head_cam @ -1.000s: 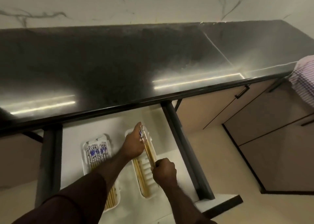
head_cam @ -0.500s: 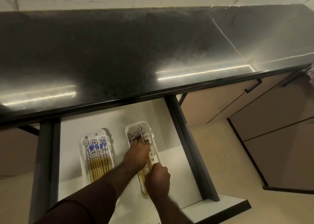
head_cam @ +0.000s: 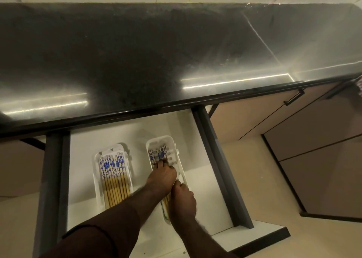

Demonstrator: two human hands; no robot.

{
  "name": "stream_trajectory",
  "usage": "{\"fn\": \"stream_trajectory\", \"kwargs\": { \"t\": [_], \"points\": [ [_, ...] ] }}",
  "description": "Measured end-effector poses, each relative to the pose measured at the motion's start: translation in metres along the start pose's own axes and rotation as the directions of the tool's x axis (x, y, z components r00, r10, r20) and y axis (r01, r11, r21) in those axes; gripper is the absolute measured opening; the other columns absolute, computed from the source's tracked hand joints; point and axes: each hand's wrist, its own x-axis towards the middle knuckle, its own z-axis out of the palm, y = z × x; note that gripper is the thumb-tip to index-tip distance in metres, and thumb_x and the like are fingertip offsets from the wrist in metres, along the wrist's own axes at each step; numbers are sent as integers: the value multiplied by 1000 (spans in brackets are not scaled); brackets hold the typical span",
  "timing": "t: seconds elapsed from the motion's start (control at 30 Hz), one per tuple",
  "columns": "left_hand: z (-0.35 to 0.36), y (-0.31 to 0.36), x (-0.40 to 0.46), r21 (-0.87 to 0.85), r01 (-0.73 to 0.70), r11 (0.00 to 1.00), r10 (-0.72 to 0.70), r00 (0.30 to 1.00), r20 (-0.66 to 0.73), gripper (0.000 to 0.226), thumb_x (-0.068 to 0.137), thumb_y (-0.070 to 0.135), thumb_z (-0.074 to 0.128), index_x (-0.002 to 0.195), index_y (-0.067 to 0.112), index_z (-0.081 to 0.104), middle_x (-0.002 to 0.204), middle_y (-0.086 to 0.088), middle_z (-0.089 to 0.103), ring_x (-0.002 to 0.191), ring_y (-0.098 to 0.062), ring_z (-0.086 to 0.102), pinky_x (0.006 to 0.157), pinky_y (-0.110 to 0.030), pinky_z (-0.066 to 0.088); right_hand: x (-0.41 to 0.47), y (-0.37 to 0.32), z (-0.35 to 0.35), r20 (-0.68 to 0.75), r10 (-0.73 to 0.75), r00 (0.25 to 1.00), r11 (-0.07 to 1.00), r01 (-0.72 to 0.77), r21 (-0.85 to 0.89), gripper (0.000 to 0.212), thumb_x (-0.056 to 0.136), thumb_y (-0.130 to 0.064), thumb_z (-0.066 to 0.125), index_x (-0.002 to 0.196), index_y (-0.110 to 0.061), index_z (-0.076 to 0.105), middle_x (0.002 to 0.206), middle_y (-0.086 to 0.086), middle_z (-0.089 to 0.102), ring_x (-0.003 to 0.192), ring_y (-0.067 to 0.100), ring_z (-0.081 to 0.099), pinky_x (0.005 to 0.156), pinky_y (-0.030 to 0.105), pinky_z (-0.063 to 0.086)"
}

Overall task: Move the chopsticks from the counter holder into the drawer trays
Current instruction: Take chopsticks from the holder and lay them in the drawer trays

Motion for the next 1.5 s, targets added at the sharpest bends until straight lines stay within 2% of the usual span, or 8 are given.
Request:
{"fn": "stream_trajectory", "kwargs": {
  "t": [0.43,0.67,0.77,0.93,1.1,1.3,1.43,1.5],
  "points": [
    [-9,-2,-11,30,-54,998,55,998,-16,31,97,11,48,126,5,56,134,-22,53,126,-36,45,112,-44,34,-5,-2,-12,89,-65,994,997,67,-25,30,96,-22,56,125,-16,56,125,4,63,110,20,63,98,31,49],
    [-40,-18,-32,-99,-129,987,107,974,-198,37,89,10,62,127,10,60,133,-12,59,124,-29,51,106,-39,42,-8,-18,-59,-121,-8,993,997,17,72,27,88,-24,66,114,-16,64,105,1,72,85,16,70,69,22,50],
    [-59,-23,-51,-184,-183,966,120,944,-307,47,88,15,67,134,16,57,135,-4,59,127,-23,50,106,-37,43,-19,-26,-82,-209,36,977,989,-5,148,23,86,-22,68,109,-18,66,101,-1,73,77,12,66,69,23,52],
    [-93,-29,-90,-281,-280,918,147,898,-416,44,91,15,63,134,23,57,137,2,58,131,-19,46,107,-39,42,-44,-47,-114,-337,45,940,969,41,245,38,83,-4,69,118,-18,66,108,1,72,89,15,69,78,34,61],
    [-123,-36,-134,-367,-297,881,80,860,-505,38,95,14,56,132,23,58,138,1,57,129,-18,48,106,-34,41,-79,-69,-144,-391,-30,920,948,149,280,41,84,4,64,120,-16,65,109,1,72,92,12,67,79,28,59],
    [-148,-49,-206,-403,-350,846,-39,712,-701,32,95,13,54,125,19,64,128,0,64,123,-15,53,100,-24,38,-137,-93,-174,-448,-145,882,914,292,281,34,90,-2,62,121,-16,65,113,1,69,95,10,65,83,22,55],
    [-156,-60,-257,-425,-340,839,-110,658,-745,31,96,14,53,124,19,65,128,1,65,124,-15,53,100,-22,30,-177,-116,-184,-471,-197,860,892,357,279,30,92,-11,61,122,-16,66,117,0,69,101,13,66,90,29,56],
    [-160,-70,-279,-424,-337,841,-127,638,-759,31,96,14,53,125,19,64,127,1,65,121,-14,54,102,-24,34,-191,-129,-187,-503,-220,836,887,386,253,29,93,-14,60,120,-18,66,115,-2,70,101,11,65,86,19,54]
  ]
}}
